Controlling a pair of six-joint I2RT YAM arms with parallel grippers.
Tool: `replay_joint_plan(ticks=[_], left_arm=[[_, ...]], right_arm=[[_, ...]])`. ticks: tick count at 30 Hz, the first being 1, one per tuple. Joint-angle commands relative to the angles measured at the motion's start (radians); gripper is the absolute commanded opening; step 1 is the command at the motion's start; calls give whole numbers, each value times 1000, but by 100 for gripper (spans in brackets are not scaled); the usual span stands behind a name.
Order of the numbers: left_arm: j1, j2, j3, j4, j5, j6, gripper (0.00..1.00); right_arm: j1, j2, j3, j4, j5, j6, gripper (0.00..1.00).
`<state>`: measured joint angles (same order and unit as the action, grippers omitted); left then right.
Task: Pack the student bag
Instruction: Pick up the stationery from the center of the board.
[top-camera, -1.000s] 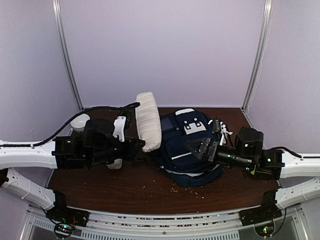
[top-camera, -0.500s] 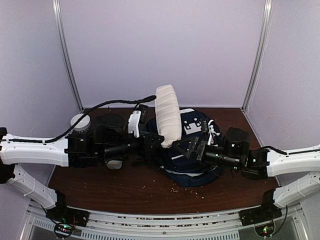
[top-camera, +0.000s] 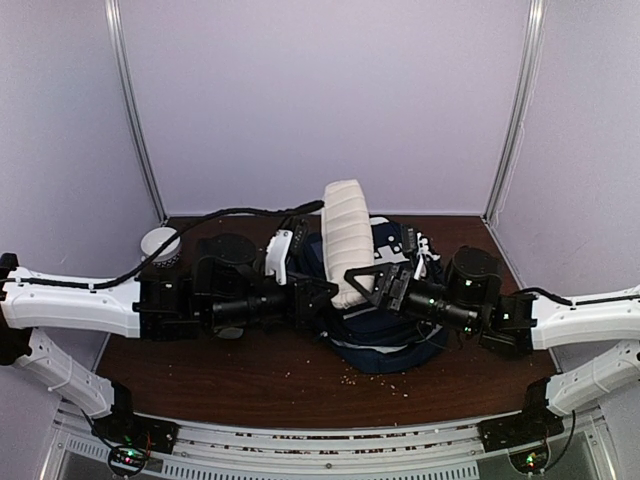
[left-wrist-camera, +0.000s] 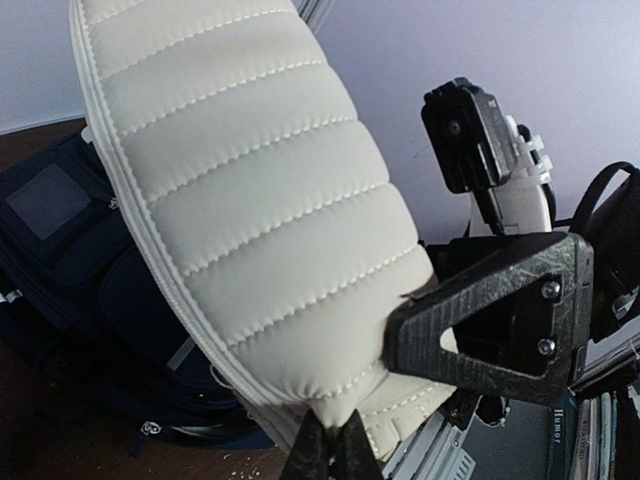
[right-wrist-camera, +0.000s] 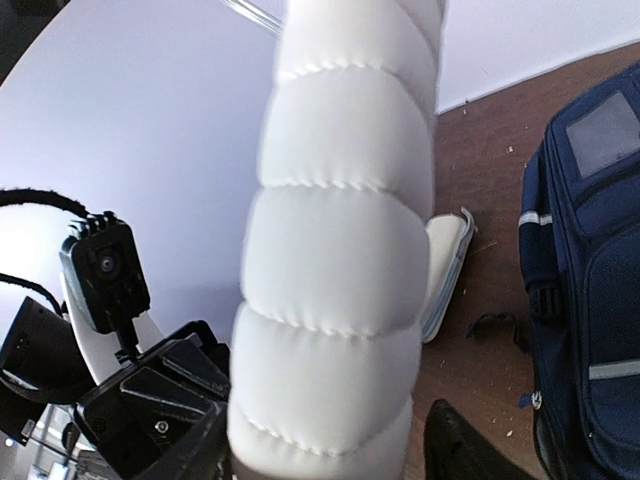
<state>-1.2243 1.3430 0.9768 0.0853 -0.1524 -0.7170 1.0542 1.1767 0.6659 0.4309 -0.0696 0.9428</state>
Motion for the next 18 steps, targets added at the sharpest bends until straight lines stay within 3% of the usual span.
replay_joint_plan(ticks=[1, 7, 14, 15, 18], left_arm=[[-12, 7, 40, 100, 23, -9, 0], [-12, 13, 34, 111, 19, -14, 0], [-13, 12, 34, 110, 32, 2, 0], [-13, 12, 35, 110, 39, 11, 3], [-13, 9, 35, 90, 44, 31, 33]], right_arm=[[-5, 16, 30, 49, 6, -4, 59], [-4, 54, 58, 65, -90, 26, 63], [-5, 9, 44, 43, -64, 16, 42], [-5, -6, 43, 27, -48, 6, 41], [-5, -61, 36, -18, 0, -26, 37]])
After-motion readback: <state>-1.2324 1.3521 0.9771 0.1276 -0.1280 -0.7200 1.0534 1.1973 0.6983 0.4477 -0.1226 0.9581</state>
